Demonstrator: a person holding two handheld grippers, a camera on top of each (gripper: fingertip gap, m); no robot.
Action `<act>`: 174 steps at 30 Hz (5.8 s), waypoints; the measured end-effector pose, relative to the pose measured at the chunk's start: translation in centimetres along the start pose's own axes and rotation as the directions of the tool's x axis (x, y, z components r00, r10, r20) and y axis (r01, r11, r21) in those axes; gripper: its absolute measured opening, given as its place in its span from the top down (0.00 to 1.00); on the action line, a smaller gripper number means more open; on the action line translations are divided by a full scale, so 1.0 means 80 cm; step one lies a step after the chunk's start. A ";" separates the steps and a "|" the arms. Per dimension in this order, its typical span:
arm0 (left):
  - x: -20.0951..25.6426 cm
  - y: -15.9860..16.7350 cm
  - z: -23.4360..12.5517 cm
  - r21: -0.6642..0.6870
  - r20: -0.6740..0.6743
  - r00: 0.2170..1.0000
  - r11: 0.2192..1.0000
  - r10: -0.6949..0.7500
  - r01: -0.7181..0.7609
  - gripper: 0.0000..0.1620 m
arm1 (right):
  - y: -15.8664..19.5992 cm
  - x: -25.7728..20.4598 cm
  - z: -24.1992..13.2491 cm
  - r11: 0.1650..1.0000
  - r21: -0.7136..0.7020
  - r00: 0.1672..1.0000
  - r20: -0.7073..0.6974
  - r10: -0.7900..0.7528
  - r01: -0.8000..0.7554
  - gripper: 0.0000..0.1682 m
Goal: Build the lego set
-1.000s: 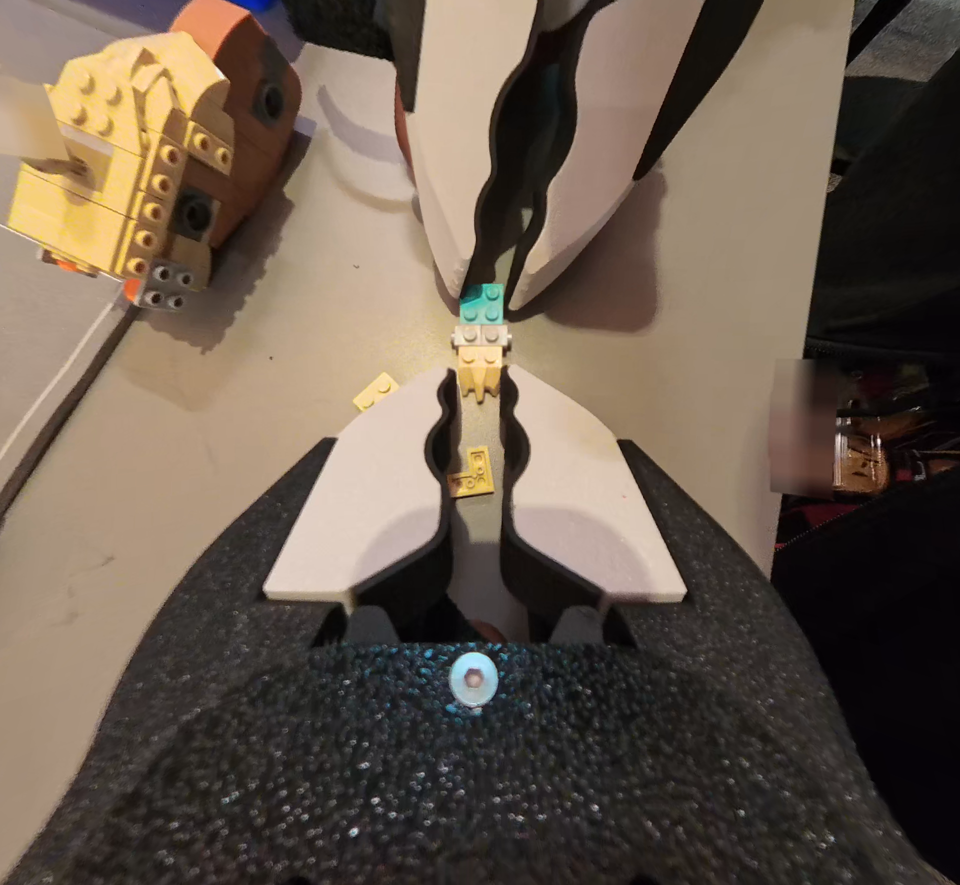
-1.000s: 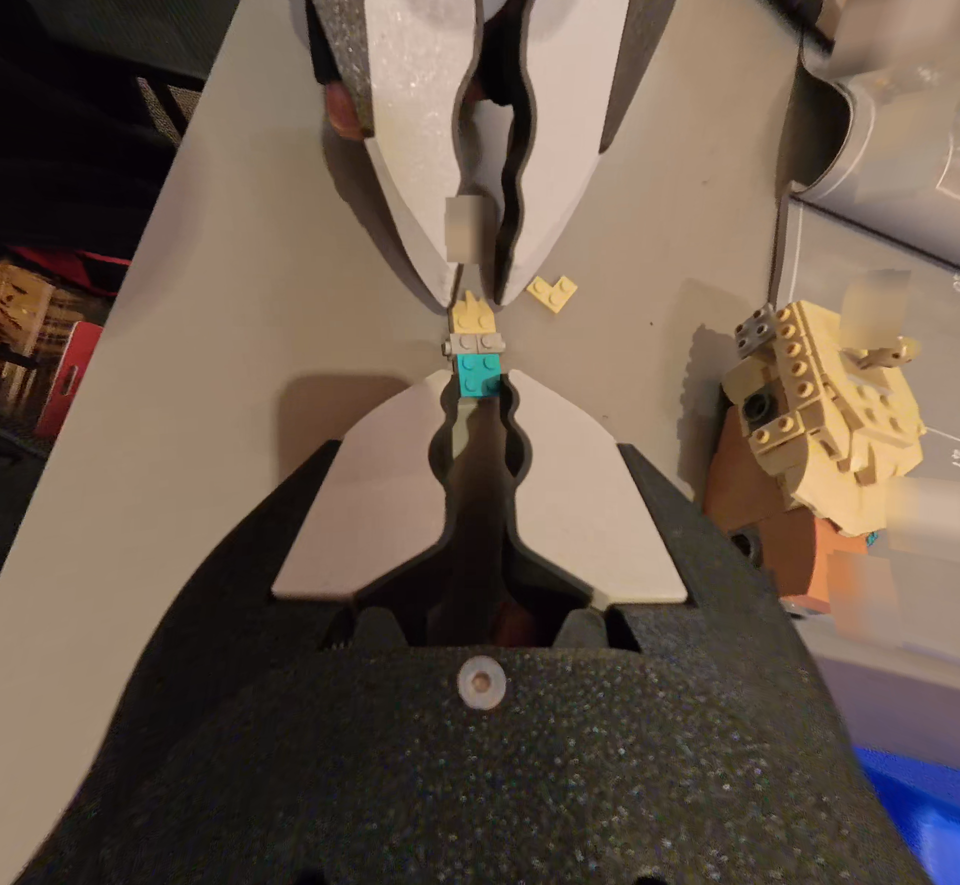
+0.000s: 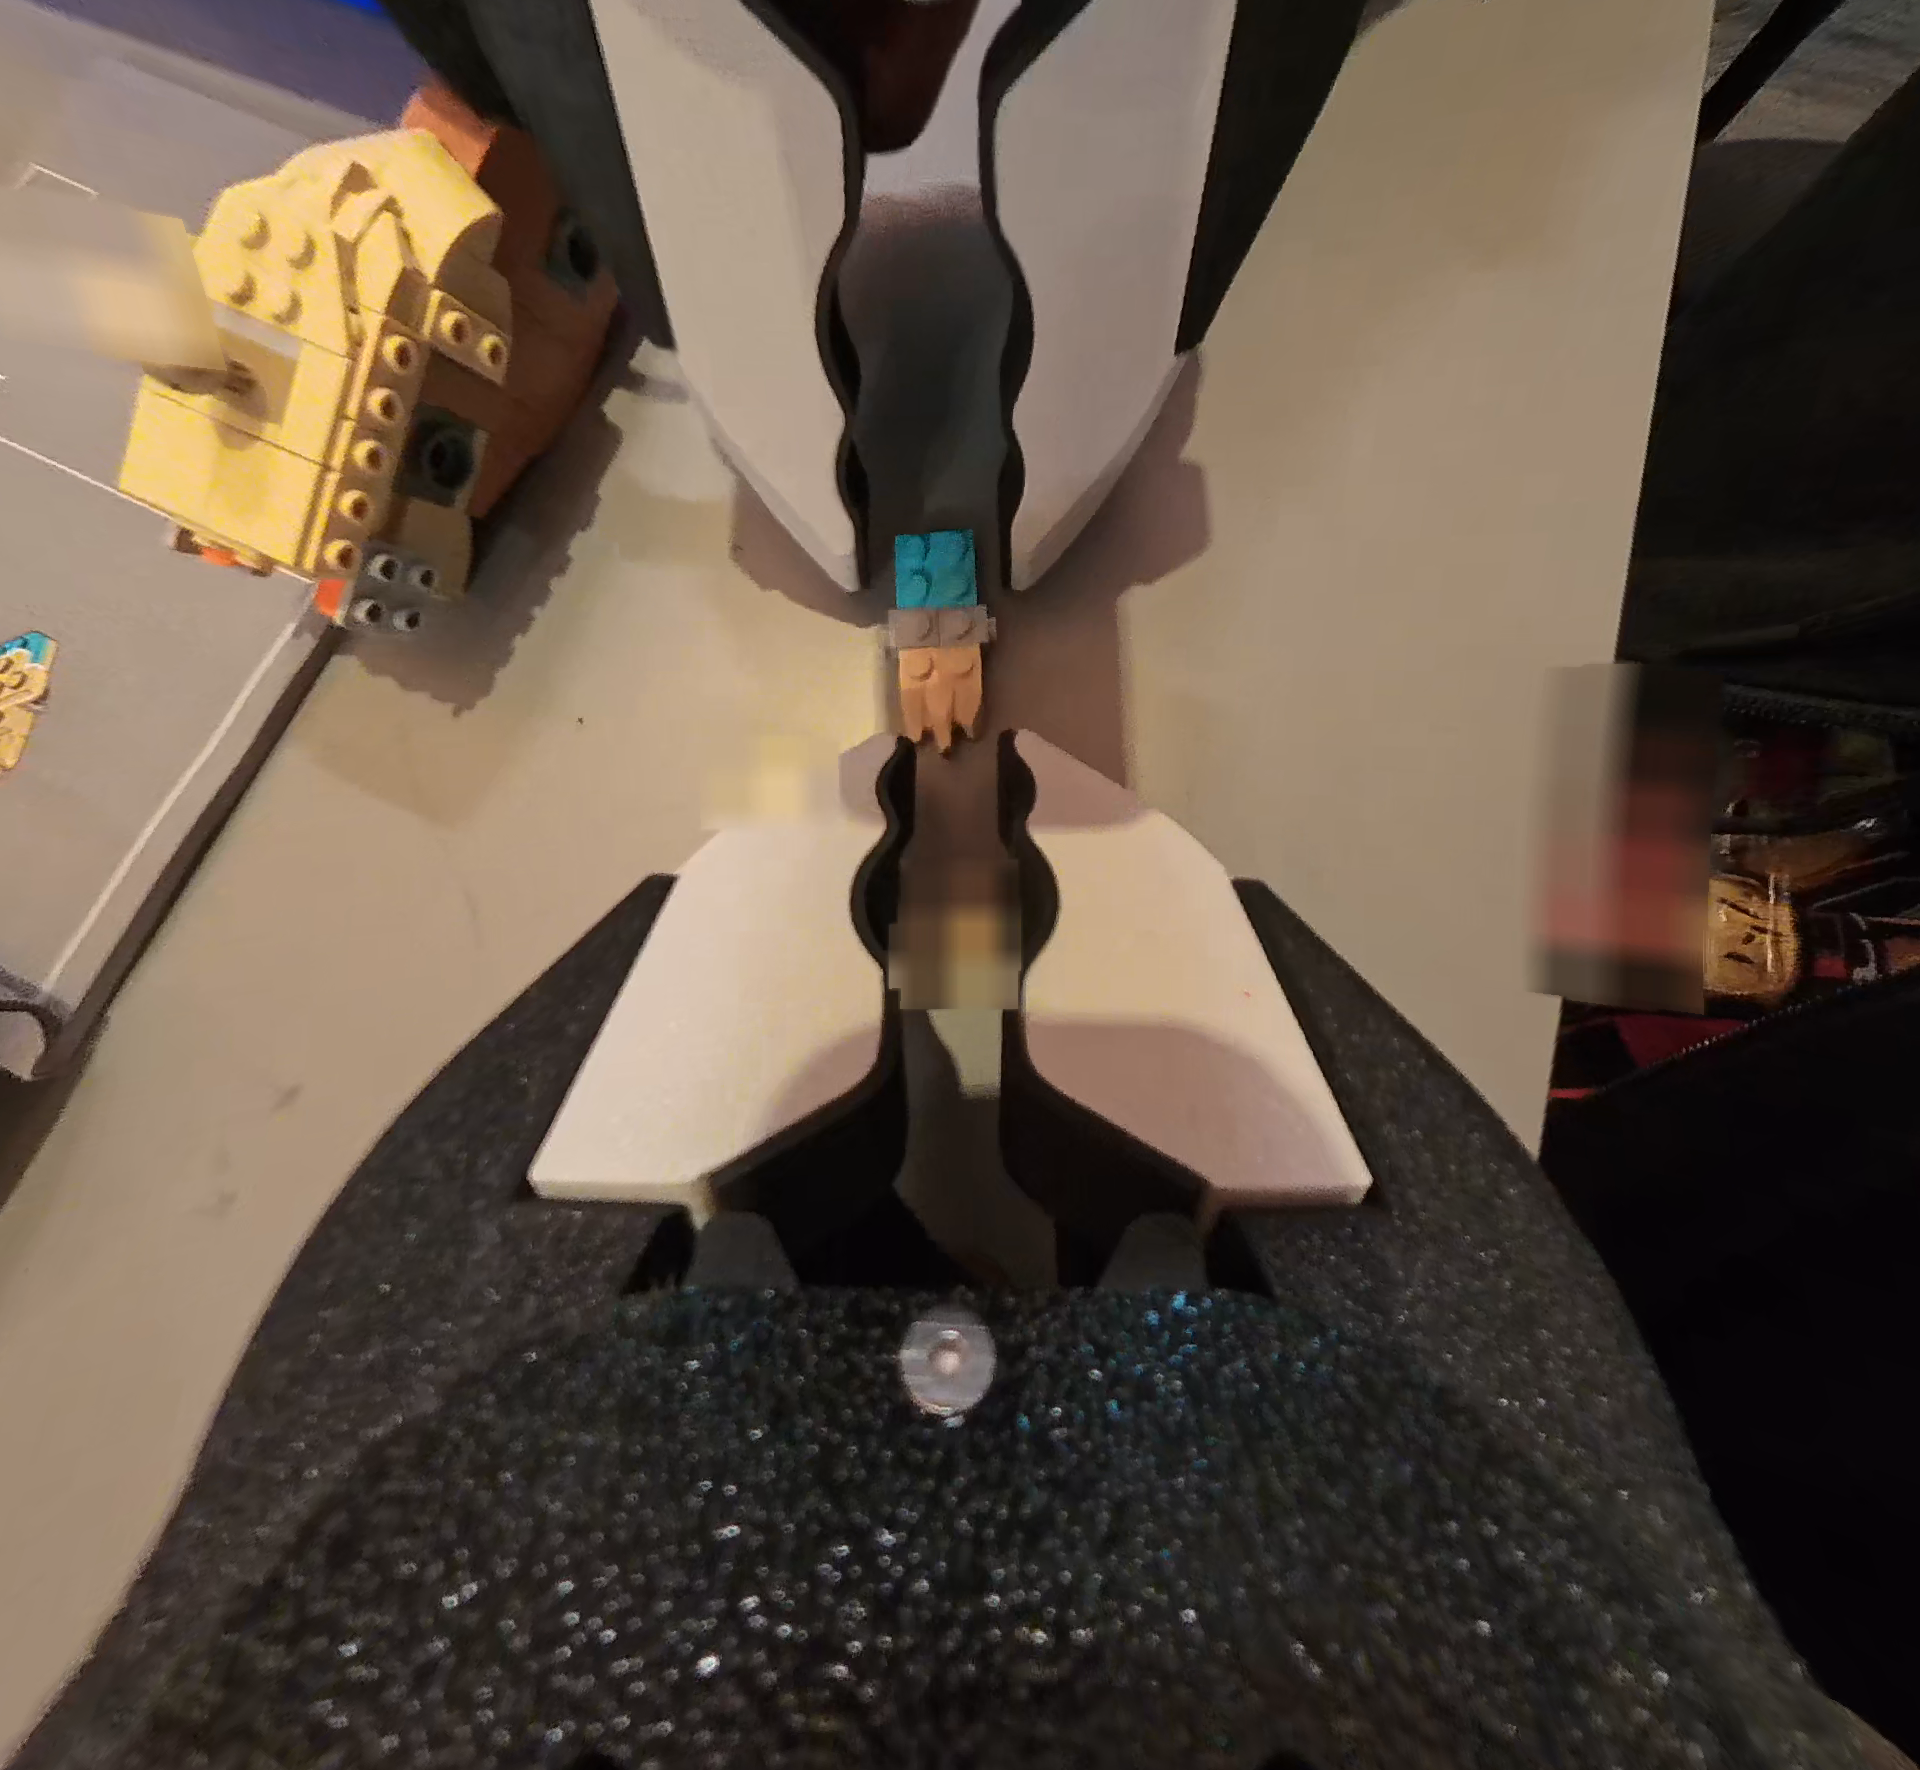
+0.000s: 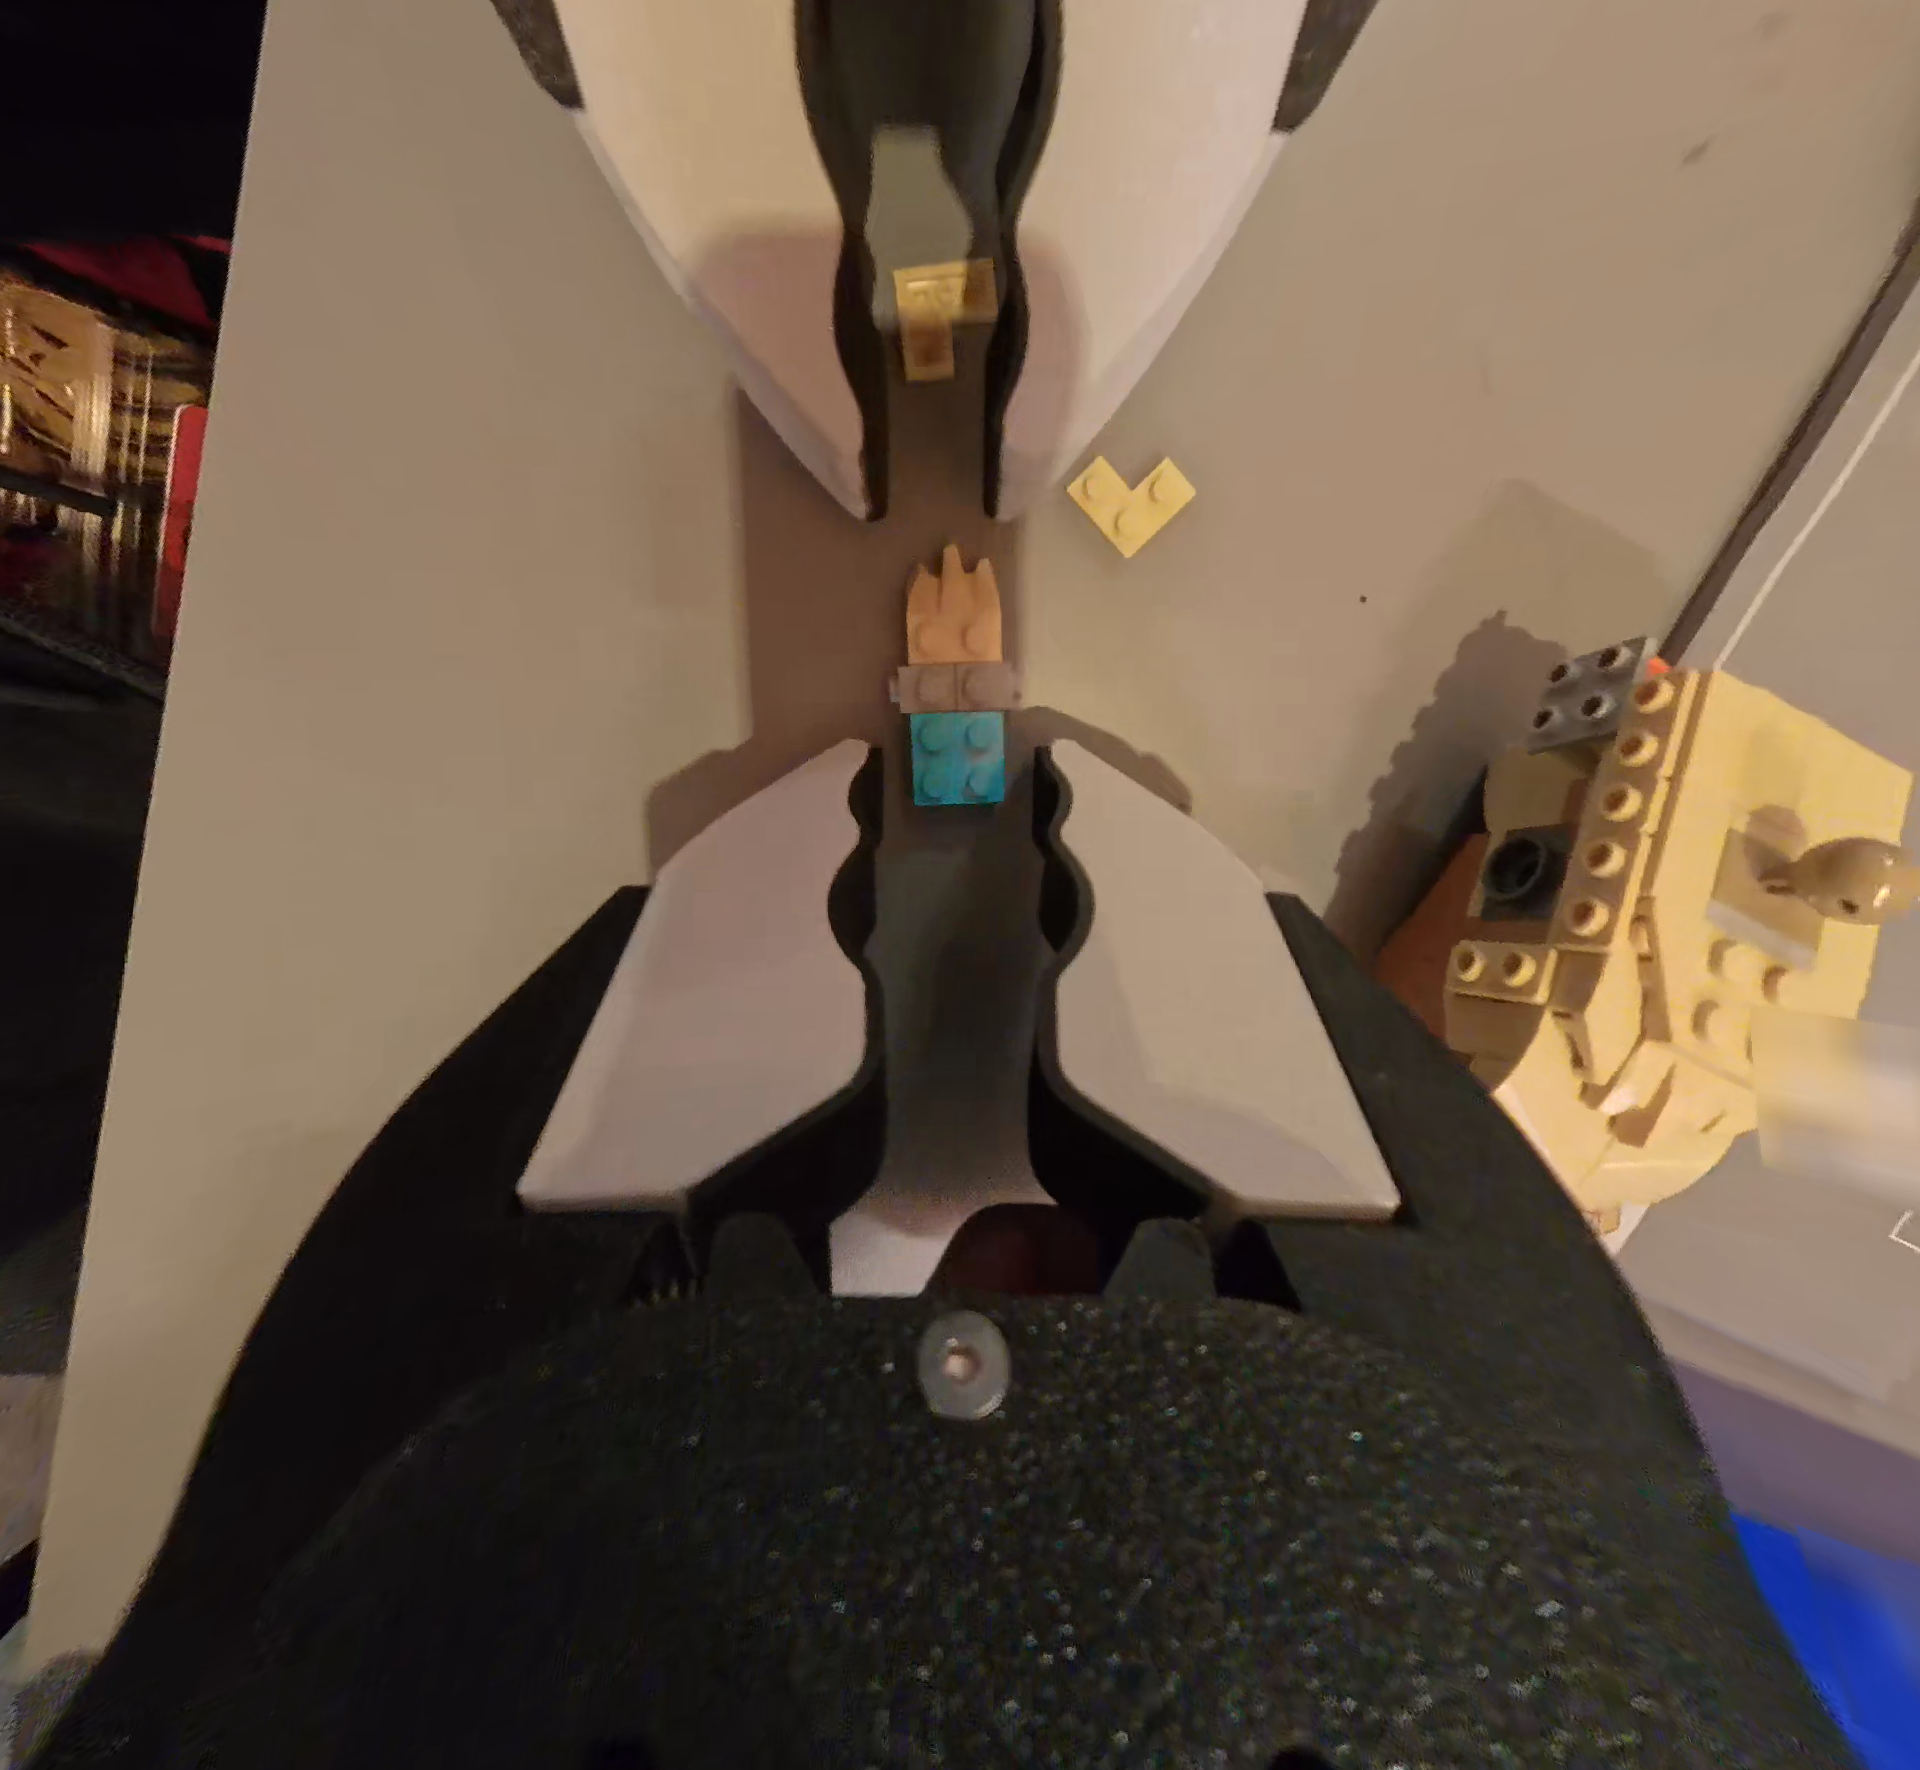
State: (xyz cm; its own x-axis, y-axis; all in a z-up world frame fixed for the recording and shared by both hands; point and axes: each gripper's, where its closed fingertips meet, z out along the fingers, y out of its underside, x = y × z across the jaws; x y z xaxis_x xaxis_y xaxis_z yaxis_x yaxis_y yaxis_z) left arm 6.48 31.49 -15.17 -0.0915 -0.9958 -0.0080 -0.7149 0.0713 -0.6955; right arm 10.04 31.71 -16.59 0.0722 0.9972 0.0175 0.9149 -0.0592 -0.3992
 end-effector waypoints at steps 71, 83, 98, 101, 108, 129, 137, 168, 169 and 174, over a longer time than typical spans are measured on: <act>-0.031 0.002 -0.004 -0.163 0.169 0.986 0.986 0.007 0.021 0.92 | 0.022 0.006 -0.013 0.979 0.189 0.993 -0.061 0.096 -0.083 0.90; -0.044 0.016 0.009 -0.108 -0.039 0.987 0.981 0.158 -0.162 0.93 | 0.021 0.004 -0.011 0.980 0.186 0.994 -0.059 0.090 -0.078 0.91; -0.030 -0.014 0.002 -0.023 -0.022 0.995 0.995 0.100 -0.101 1.00 | 0.023 0.005 -0.014 0.982 0.148 0.988 -0.087 0.130 -0.117 0.91; -0.020 -0.034 -0.003 0.006 -0.011 0.993 0.993 0.115 -0.115 1.00 | 0.022 0.004 -0.014 0.982 0.144 0.987 -0.087 0.136 -0.122 0.91; -0.029 -0.005 0.009 -0.126 0.018 0.998 0.990 0.067 -0.064 0.93 | 0.025 0.003 -0.012 0.984 0.127 0.987 -0.089 0.134 -0.122 0.91; -0.020 -0.017 0.015 -0.065 0.021 1.000 0.998 -0.005 0.007 0.91 | 0.025 0.002 -0.012 0.984 0.129 0.987 -0.079 0.136 -0.126 0.91; 0.007 -0.049 0.028 -0.100 0.023 0.990 0.986 0.137 -0.134 0.91 | 0.023 -0.002 -0.012 0.985 0.118 0.988 -0.084 0.133 -0.122 0.91; 0.014 -0.051 0.021 0.010 -0.047 0.994 0.995 0.098 -0.098 0.90 | 0.005 -0.012 -0.024 0.969 0.202 0.988 -0.025 0.150 -0.142 0.91; 0.014 -0.051 0.021 0.014 -0.050 0.994 0.995 0.096 -0.096 0.90 | 0.005 -0.012 -0.024 0.969 0.203 0.988 -0.023 0.151 -0.143 0.91; 0.016 -0.052 0.020 0.036 -0.067 0.993 0.995 0.100 -0.098 0.90 | 0.003 -0.013 -0.025 0.967 0.211 0.989 -0.017 0.148 -0.141 0.91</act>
State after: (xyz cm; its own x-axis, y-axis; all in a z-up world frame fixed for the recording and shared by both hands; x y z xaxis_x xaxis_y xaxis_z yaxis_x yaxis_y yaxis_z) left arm 10.42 29.84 -13.44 -0.2092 -0.9774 -0.0296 -0.6769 0.1666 -0.7169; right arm 10.99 30.58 -14.91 0.2134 0.9766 -0.0257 0.7914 -0.1882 -0.5817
